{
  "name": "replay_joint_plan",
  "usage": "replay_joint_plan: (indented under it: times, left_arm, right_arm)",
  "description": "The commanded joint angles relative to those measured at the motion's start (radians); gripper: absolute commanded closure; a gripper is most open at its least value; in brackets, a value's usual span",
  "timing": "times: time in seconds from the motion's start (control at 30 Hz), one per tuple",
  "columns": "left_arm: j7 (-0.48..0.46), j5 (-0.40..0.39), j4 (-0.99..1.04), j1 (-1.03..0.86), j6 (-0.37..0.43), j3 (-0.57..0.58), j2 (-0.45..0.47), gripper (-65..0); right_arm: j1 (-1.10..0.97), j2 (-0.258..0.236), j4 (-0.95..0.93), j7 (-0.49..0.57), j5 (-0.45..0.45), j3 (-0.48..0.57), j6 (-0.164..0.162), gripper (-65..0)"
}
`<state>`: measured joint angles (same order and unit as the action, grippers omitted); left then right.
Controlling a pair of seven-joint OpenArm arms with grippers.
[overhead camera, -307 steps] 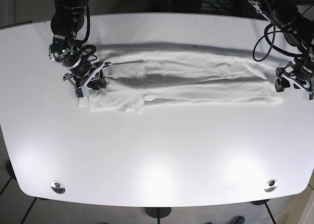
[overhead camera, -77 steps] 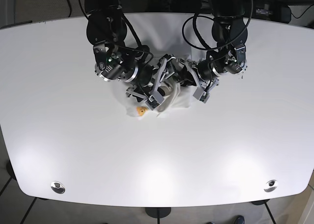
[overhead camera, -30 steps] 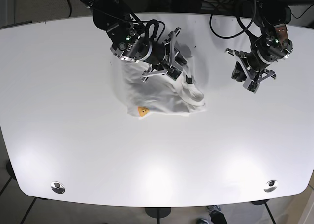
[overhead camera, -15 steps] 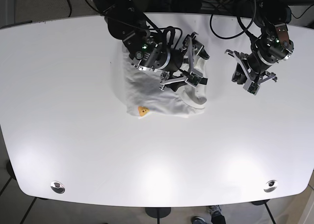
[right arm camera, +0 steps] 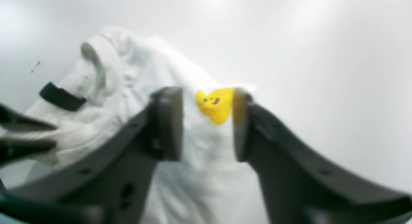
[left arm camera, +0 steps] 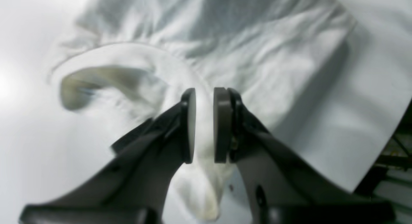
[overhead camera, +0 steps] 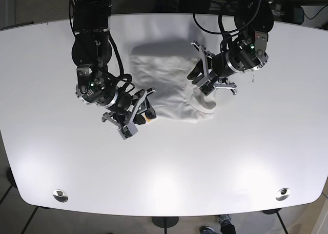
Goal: Fold the T-shirt properly
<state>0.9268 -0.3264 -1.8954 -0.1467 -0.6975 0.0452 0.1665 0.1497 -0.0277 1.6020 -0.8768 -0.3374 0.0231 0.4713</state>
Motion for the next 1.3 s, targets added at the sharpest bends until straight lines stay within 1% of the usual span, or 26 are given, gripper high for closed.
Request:
replay_joint_plan:
  times: [0.03,0.1,0.13,0.2,0.27,0.37,0.43,0.47,0.57,0.67,0.7,0.77,0.87,0.97,1.2,1.3]
  left_arm:
    - [-0.019,-0.012,0.024,0.012,-0.001,-0.005,0.009,-7.6]
    - [-0.021,-0.012,0.079,0.014,-0.001,-0.009,0.012,-7.6]
    - [-0.021,-0.01,0.106,0.014,-0.001,-0.021,0.012,-7.6]
    - [-0.022,-0.01,0.167,0.019,-0.001,-0.048,0.012,-7.8]
    - [-0.022,-0.01,0.253,0.048,-0.001,-0.063,0.031,-7.8]
    - [-0.038,-0.014,0.268,0.049,-0.001,-0.063,0.044,-7.8]
    - [-0.058,-0.015,0.21,0.046,-0.001,-0.064,0.048,-7.6]
    - [-0.059,-0.015,0.176,0.043,-0.001,-0.066,0.048,-7.6]
    - [-0.056,-0.017,0.061,0.009,-0.001,-0.066,0.048,-7.6]
    - [-0.056,-0.017,-0.003,-0.029,-0.001,-0.064,0.041,-7.6]
    - [-0.056,-0.015,-0.002,-0.044,-0.001,-0.064,0.041,-7.6]
    - [-0.059,-0.012,0.041,-0.049,-0.001,-0.064,0.04,-7.6]
    - [-0.079,-0.012,0.147,-0.035,-0.001,-0.066,0.041,-7.6]
    - [-0.148,-0.012,0.257,0.049,-0.001,-0.066,0.044,-7.6]
    - [-0.162,-0.012,0.569,0.368,-0.001,-0.061,0.046,-8.1]
    - [-0.162,-0.012,0.689,0.491,-0.001,-0.061,0.048,-8.1]
  right_arm:
    - [0.038,0.001,-0.068,0.077,-0.013,-0.002,0.004,-16.6]
    - [0.038,-0.008,-0.179,0.172,-0.013,-0.001,0.004,-16.6]
    - [0.038,-0.025,-0.222,0.202,-0.015,0.001,0.004,-16.6]
    - [0.052,-0.036,-0.294,0.253,-0.015,0.001,0.004,-16.6]
    - [0.061,-0.068,-0.375,0.304,-0.022,0.001,0.004,-16.6]
    - [0.063,-0.094,-0.335,0.31,-0.025,-0.007,0.005,-16.5]
    - [0.057,-0.108,-0.256,0.302,-0.025,-0.007,0.004,-16.5]
    - [0.057,-0.116,-0.225,0.282,-0.025,-0.009,0.004,-16.5]
    - [0.066,-0.133,-0.193,0.256,-0.015,-0.019,0.002,-16.5]
    - [0.11,-0.136,-0.271,0.262,-0.013,-0.022,0.005,-16.3]
    - [0.126,-0.148,-0.319,0.275,-0.013,-0.021,0.005,-16.3]
    - [0.13,-0.157,-0.392,0.345,-0.013,0.001,0.005,-16.2]
    - [0.112,-0.182,-0.401,0.37,-0.024,0.038,0.005,-16.0]
    - [0.064,-0.186,-0.375,0.374,-0.024,0.036,0.005,-16.0]
    - [-0.095,-0.186,-0.217,0.37,-0.015,0.041,0.005,-16.0]
    - [-0.147,-0.177,-0.171,0.368,-0.015,0.045,0.005,-16.0]
